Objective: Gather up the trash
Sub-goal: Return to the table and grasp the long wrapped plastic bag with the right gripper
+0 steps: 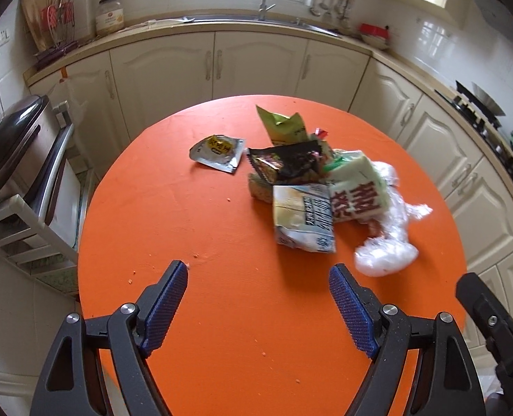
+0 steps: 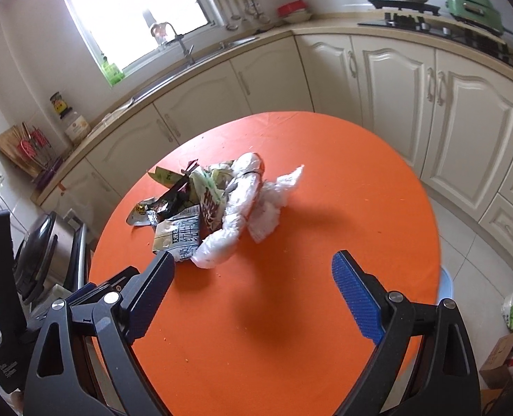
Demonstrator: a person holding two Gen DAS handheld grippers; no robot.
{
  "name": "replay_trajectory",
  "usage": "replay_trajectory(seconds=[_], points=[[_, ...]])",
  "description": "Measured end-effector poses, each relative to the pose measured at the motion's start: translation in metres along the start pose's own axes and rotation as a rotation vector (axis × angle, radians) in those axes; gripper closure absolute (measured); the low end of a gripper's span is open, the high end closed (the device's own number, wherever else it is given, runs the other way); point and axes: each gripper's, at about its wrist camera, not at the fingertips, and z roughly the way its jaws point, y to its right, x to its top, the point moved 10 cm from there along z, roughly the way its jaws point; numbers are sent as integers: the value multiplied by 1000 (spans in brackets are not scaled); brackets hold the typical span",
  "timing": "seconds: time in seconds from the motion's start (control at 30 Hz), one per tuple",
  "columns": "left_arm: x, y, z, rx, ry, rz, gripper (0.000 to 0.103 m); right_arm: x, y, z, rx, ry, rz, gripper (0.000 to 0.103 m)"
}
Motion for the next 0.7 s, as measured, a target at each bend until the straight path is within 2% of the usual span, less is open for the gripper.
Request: replay_trajectory(seconds=[0.13,0.23,0.33,0.4,0.5,0.6,0.7], points=[[16,-9,26,4,-28,-26,23,3,-12,32,-5,-52,-47,10],[25,-14,46,-6,-69,-53,23,8,-19,58,-19,-89,-81,17],[32,-17,64,-22,-109,-82,23,11,-22,85,-49,-138,-120,35],[38,-19,73,-26,-121,-103,23,11,-22,99,-56,-173,-132,52],[46,-19,86,-35,-129,-115,23,8,-23,117,-40,-225,-139,65],[47,-15,95,-40,-147,-100,23,9,-17,125,-78,-232,-150,74],[44,-10,102,-35,-174,-84,23,14,-10,119,-48,-210,-122,78]])
